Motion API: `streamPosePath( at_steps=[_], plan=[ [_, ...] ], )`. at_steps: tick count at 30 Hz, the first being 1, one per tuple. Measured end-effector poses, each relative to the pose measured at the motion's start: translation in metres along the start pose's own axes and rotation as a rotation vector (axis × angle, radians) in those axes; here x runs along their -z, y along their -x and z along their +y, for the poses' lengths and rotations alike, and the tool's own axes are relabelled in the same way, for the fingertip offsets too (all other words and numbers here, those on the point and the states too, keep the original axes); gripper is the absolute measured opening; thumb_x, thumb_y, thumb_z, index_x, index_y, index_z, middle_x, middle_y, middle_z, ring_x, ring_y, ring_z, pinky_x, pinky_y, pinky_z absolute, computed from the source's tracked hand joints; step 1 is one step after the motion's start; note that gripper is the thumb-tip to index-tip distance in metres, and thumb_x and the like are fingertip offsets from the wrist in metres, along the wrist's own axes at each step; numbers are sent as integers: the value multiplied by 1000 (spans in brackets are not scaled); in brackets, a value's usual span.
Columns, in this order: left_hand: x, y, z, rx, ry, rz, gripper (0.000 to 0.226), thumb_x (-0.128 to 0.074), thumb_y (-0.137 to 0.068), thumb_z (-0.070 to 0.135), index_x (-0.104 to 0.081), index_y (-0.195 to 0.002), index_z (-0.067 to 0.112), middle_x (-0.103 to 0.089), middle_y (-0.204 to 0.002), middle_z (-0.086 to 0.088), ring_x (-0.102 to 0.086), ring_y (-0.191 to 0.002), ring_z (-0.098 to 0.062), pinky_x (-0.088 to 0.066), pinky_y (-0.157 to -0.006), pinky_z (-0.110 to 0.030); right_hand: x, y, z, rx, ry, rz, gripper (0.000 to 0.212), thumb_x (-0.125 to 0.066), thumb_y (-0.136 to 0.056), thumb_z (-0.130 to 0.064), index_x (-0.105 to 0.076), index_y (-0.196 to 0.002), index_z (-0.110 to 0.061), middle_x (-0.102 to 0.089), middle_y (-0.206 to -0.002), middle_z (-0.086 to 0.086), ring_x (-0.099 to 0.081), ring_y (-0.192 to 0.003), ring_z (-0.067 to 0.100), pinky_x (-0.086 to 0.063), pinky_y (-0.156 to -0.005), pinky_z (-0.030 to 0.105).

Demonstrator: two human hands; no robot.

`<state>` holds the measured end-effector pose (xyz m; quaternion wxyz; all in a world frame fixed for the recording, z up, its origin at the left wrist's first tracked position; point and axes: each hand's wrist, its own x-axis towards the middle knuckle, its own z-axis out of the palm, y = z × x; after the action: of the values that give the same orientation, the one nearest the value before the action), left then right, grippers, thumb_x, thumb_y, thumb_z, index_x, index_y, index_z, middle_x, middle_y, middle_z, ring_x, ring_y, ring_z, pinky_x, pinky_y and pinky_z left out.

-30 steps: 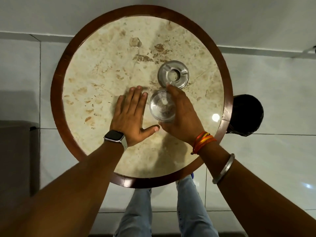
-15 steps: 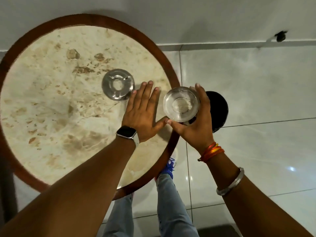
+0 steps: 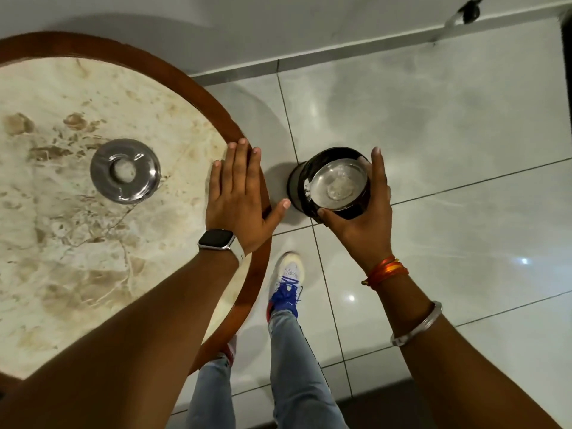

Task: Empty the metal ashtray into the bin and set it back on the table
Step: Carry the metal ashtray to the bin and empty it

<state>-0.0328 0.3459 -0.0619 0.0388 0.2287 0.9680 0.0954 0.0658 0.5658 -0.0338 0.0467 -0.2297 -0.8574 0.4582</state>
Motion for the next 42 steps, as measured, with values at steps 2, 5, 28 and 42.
streamPosePath(
  at_steps=[2,5,28,42],
  plan=[
    [-2,1,2,-7,-20,-8,103,-47,-98,77,-20,-171,9,-16,-180,-17,-13,-167,-35,-11,-134,-53,3,-1,8,-29,8,-4,131,-97,-69,-36,-15,-170,-35,-43,-162,-15,-44,-146,18,-32,-114,6],
    [-4,1,1,-27,-28,-6,102,-43,-99,77,-19,-171,9,-15,-180,-17,-12,-167,-36,-8,-133,-52,6,-3,18,-54,-16,14,129,-98,-68,-34,-19,-170,-28,-45,-160,-6,-45,-147,19,-41,-122,28],
    [-1,1,0,-17,-38,0,97,-40,-99,77,-32,-168,10,-17,-179,-18,-13,-167,-35,-11,-134,-54,-12,-37,41,-153,96,71,95,-81,-62,-33,-48,-149,-22,-44,-143,0,-40,-131,25,-47,-105,30],
    [-1,0,0,-11,-56,-6,96,-42,-98,77,-33,-167,11,-17,-179,-18,-13,-167,-34,-11,-134,-53,-21,-40,62,-57,453,-68,112,-76,-69,-57,-37,-165,-13,-51,-148,16,-43,-134,41,-43,-113,50]
  ],
)
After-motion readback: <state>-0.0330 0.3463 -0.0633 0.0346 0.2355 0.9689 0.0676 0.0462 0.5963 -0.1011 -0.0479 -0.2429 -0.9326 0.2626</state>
